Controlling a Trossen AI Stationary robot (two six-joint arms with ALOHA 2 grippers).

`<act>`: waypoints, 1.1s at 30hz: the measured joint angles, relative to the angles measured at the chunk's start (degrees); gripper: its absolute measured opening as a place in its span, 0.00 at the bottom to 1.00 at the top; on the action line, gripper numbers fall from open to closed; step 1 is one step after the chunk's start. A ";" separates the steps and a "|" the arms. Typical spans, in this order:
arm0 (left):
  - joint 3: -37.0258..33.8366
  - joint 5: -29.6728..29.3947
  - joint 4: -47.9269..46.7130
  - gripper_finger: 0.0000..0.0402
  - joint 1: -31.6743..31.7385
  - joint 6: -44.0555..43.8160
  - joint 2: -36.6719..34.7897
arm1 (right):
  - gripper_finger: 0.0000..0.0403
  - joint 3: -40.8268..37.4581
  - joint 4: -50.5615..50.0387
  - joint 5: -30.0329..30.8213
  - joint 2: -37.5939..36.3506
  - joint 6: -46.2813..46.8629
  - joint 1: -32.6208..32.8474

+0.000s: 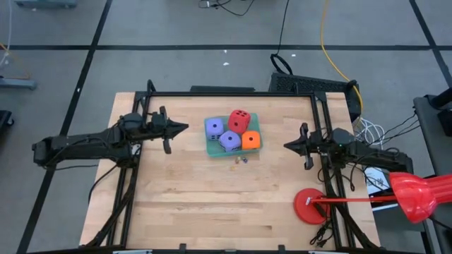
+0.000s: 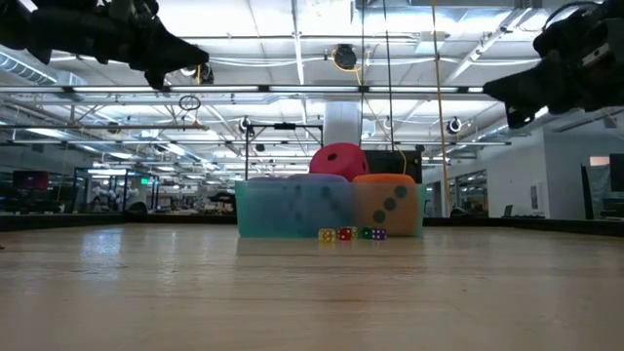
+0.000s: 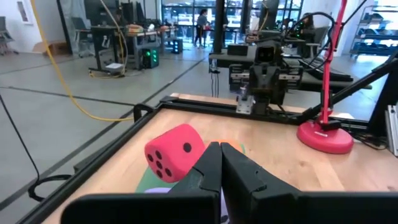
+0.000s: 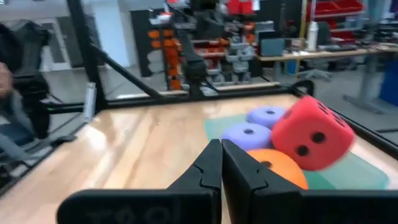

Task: Pick & Place Dice
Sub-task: Adjust the basket

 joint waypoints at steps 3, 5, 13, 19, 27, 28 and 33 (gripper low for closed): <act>0.00 -2.05 1.05 0.01 -2.31 -0.15 1.22 | 0.00 -1.30 0.82 1.45 0.22 -1.30 0.00; 0.00 -2.86 2.40 0.01 -3.78 -0.17 2.57 | 0.00 -2.47 2.29 1.28 0.25 -1.64 0.00; 0.00 -6.60 11.19 0.01 -7.42 -1.78 13.47 | 0.00 -3.38 3.81 -2.14 0.29 -2.00 0.00; 0.00 -1.59 17.64 0.00 -9.40 -7.86 28.63 | 0.00 -3.47 4.68 -2.11 0.29 -1.07 0.00; 5.27 1.51 21.23 0.01 -15.00 -9.80 42.37 | 0.00 -3.53 4.75 -1.94 0.29 -1.23 -0.02; 5.99 1.19 19.61 0.01 -15.56 -10.03 43.29 | 0.00 -3.53 4.75 -1.94 0.29 -1.23 -0.02; 8.42 -0.20 17.14 0.01 -17.62 -11.30 46.68 | 0.00 -3.58 4.75 -1.91 0.31 -1.23 -0.01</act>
